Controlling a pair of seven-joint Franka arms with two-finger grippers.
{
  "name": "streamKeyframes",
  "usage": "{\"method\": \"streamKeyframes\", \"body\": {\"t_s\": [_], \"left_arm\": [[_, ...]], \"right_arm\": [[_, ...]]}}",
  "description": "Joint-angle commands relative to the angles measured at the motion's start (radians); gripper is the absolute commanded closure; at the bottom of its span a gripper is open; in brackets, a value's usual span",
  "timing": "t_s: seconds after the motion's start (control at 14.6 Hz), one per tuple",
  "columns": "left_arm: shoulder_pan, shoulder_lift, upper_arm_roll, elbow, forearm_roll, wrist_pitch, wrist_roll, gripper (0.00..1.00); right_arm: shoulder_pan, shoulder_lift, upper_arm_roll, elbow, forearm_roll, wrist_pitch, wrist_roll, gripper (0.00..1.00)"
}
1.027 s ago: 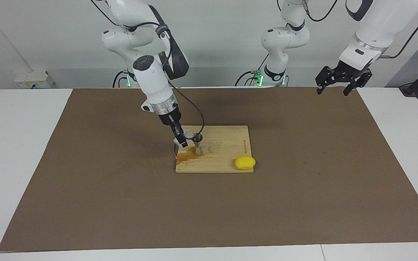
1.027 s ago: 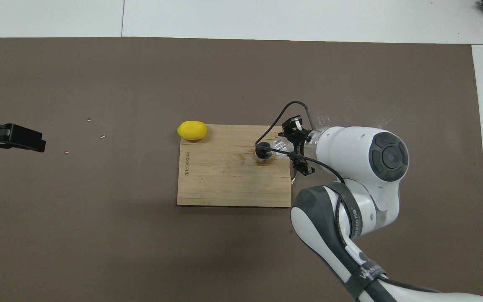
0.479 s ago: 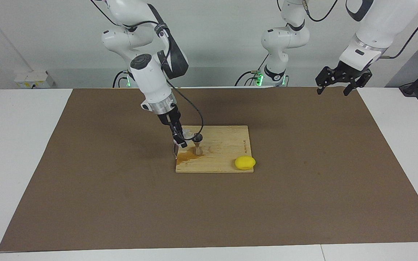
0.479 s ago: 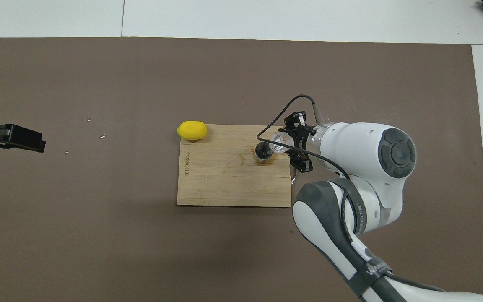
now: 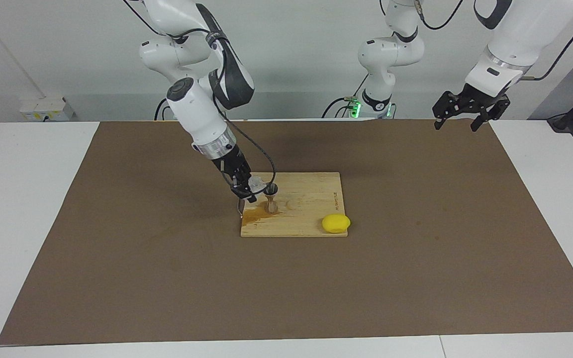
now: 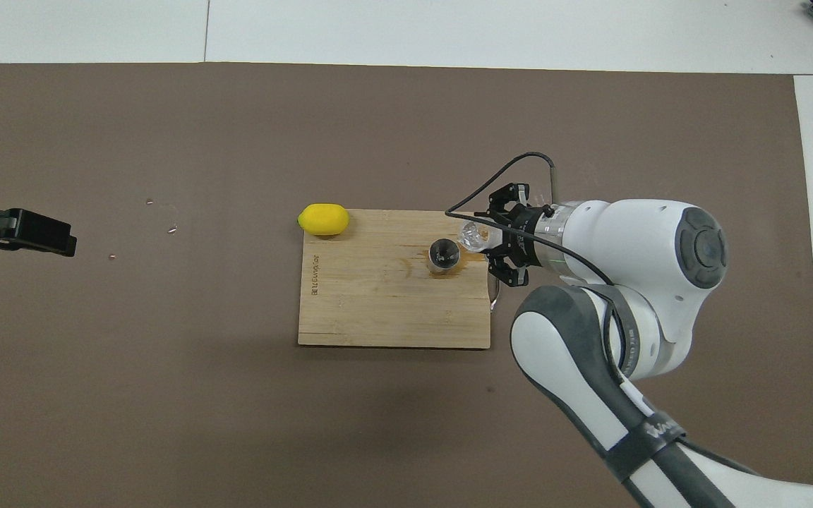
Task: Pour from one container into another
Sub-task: 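Turn the glass upright and carry it back off the board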
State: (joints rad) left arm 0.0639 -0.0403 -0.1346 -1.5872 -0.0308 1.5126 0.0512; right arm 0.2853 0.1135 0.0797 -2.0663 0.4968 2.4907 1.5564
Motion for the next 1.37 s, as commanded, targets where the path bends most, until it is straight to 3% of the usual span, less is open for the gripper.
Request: {"method": "streamKeyframes", "body": {"t_s": [0.0, 0.27, 0.48, 0.82, 1.3], "left_arm": [[-0.001, -0.001, 0.004, 0.003, 0.0, -0.015, 0.002, 0.0], [-0.001, -0.001, 0.003, 0.003, 0.0, -0.017, 0.002, 0.0], [-0.001, -0.001, 0.003, 0.003, 0.0, -0.017, 0.002, 0.0], [-0.001, -0.001, 0.003, 0.003, 0.0, -0.017, 0.002, 0.0], [-0.001, -0.001, 0.004, 0.001, 0.0, -0.017, 0.002, 0.0]], "right_arm": [[-0.073, -0.006, 0.008, -0.003, 0.109, -0.055, -0.062, 1.0], [-0.213, 0.017, 0.008, -0.011, 0.33, -0.162, -0.198, 1.0], [-0.314, 0.043, 0.008, -0.034, 0.402, -0.233, -0.343, 1.0], [-0.412, 0.086, 0.008, -0.038, 0.428, -0.295, -0.426, 1.0], [-0.564, 0.182, 0.008, -0.032, 0.428, -0.403, -0.689, 1.0]]}}
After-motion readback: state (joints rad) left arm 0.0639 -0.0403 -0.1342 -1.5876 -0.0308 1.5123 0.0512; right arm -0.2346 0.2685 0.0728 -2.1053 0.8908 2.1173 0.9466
